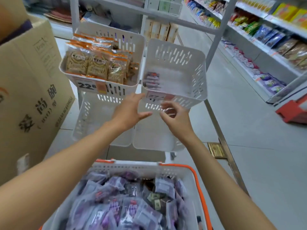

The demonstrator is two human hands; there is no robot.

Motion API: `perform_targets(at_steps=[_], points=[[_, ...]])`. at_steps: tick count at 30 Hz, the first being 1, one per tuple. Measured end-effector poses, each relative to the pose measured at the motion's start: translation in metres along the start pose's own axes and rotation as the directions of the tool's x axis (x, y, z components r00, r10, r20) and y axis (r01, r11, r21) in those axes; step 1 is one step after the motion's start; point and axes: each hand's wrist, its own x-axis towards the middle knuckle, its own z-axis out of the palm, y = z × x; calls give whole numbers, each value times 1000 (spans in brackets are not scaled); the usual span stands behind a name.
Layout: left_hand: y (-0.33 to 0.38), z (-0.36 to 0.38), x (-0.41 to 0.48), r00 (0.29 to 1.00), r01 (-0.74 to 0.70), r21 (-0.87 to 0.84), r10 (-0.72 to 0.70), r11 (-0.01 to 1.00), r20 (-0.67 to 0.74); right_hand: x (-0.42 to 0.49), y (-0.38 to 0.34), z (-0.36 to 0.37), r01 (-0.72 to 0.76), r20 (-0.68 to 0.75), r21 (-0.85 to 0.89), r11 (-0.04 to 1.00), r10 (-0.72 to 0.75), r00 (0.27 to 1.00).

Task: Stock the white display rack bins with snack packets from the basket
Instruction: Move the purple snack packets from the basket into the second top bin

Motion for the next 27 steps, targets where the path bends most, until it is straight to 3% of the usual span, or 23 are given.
perform_targets(at_steps=[3,6,8,10,13,14,16,18,19,21,22,24,25,27], points=[[-14,16,-64,986,81,-41,-74,996,150,-74,44,10,-172,261,-123,977,199,945],[-33,28,-125,963,176,-85,-153,981,223,-133,104,29,-252,508,-372,893,424,750],[-45,36,-158,952,218,-103,-188,971,242,-164,136,42,-181,530,-565,805,522,668],[-54,43,-183,935,275,-138,-231,951,268,-181,158,50,-106,481,-641,760,506,716],[-61,45,-205,925,326,-203,-268,923,269,-182,156,48,-106,367,-633,767,418,831],[-62,46,-208,920,349,-229,-287,909,266,-179,145,45,-134,358,-585,800,403,842],[-57,49,-214,893,421,-313,-330,851,305,-179,113,45,-333,393,-277,901,422,817],[-47,57,-219,833,520,-427,-328,740,445,-184,76,49,-531,531,99,842,407,744],[-42,61,-222,794,573,-492,-297,655,530,-185,63,52,-584,584,203,786,382,716],[-39,68,-229,737,652,-562,-253,508,626,-189,46,56,-606,644,285,743,321,695],[-41,68,-232,732,665,-571,-270,481,626,-192,40,59,-595,641,285,752,312,701],[-50,67,-236,733,675,-554,-361,487,576,-201,50,72,-517,582,94,851,374,722],[-56,66,-238,727,685,-550,-398,477,560,-209,64,80,-424,552,-107,899,409,726],[-65,62,-239,707,708,-572,-405,415,580,-230,92,97,-200,569,-473,858,470,675]])
